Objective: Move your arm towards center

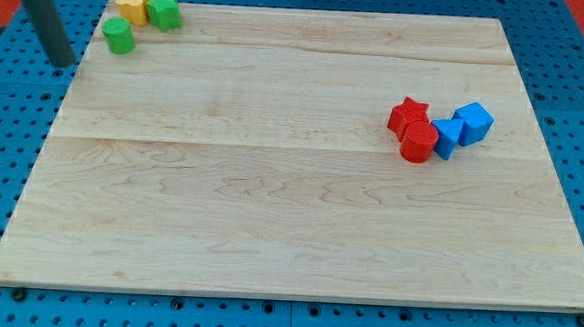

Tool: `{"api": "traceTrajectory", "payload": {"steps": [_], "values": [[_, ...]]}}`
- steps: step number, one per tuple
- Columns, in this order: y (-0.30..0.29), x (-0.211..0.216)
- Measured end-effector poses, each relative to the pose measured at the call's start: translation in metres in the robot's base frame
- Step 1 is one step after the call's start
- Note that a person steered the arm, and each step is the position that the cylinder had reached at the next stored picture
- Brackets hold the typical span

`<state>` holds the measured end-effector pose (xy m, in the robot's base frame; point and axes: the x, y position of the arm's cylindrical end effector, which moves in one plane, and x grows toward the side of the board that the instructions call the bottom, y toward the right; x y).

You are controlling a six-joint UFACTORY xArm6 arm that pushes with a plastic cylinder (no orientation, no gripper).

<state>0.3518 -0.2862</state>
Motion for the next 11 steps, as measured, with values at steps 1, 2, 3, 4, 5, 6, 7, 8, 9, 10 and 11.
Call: {"api": "traceTrajectory", "payload": {"steps": [1,2,3,4,5,6,7,8,9,10,11], "values": [[0.120,-0.007],[0.207,-0.087],[0.224,-0.159],[0.218,-0.160],[0.198,-0.159],[0.190,-0.160],[0.190,-0.160],[0.192,-0.160],[0.197,-0.153],[0.216,-0.090],[0.217,-0.050]]}}
